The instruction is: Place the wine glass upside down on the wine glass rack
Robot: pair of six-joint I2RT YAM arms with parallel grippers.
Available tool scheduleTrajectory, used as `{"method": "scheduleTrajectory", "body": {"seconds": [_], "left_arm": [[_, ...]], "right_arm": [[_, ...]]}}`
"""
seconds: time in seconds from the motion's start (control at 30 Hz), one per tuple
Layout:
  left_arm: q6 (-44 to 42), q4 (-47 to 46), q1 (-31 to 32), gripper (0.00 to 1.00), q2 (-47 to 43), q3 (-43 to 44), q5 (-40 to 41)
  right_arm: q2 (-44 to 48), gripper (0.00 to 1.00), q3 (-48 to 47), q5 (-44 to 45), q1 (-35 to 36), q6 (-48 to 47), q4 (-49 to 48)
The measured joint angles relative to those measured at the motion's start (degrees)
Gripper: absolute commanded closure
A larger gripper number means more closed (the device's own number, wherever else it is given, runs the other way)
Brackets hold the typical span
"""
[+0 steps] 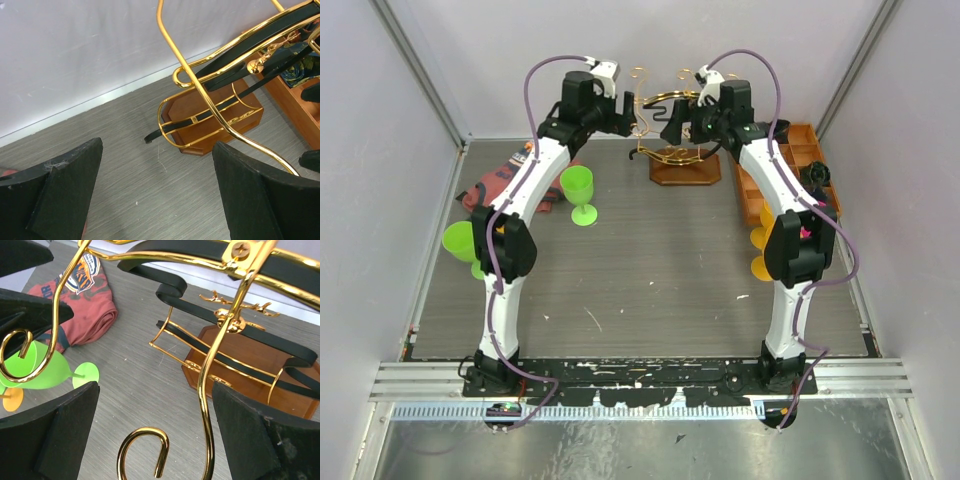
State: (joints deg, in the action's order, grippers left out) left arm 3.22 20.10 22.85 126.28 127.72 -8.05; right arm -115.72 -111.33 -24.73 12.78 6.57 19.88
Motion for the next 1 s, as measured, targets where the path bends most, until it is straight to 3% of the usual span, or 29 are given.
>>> {"method": "scheduleTrajectory", "body": {"seconds": [0.13,0.6,1.0], "left_arm": [[-0.50,-1.31,0.20,0.02,-0.20,-1.05,-0.35],[-5.42,-10.51,1.31,0.02,-11.26,-20.52,-3.41],[-6.64,-11.34,3.30,0.02,-15.76,-24.76,-3.48]], "right_arm": [[-0.24,0.00,0.00,-1.81,0.04,-0.87,0.90],[-0.17,0.00,0.39,-4.50,-0.04,-5.18,3.32],[0.63,0.00,0.90,-4.46,-0.11,-8.22,6.21]]}}
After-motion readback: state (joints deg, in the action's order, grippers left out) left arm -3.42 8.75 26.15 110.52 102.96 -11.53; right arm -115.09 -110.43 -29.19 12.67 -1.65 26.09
